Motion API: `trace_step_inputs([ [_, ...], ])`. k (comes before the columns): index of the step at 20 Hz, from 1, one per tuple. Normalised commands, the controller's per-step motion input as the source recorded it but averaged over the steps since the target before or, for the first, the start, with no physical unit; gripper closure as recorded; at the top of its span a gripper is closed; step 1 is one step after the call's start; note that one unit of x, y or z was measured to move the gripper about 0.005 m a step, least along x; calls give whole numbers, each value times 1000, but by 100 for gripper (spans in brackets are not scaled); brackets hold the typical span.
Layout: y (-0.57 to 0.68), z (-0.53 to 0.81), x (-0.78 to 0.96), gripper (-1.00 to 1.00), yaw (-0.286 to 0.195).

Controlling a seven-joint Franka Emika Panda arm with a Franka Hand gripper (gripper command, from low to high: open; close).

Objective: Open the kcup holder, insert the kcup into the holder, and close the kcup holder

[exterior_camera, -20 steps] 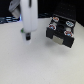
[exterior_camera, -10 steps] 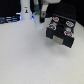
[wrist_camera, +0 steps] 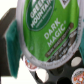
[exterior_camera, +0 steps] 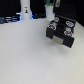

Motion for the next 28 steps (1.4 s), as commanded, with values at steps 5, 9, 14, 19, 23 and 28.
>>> trace_step_inputs([
  [5, 658, 67, 17, 100, 30],
  [9, 649, 16, 20, 100, 33],
  [14, 628, -2, 5, 100, 38],
  [19, 545, -45, -27, 100, 51],
  [23, 442, -130, -103, 100, 93],
  [28, 289, -190, -12, 100, 93],
])
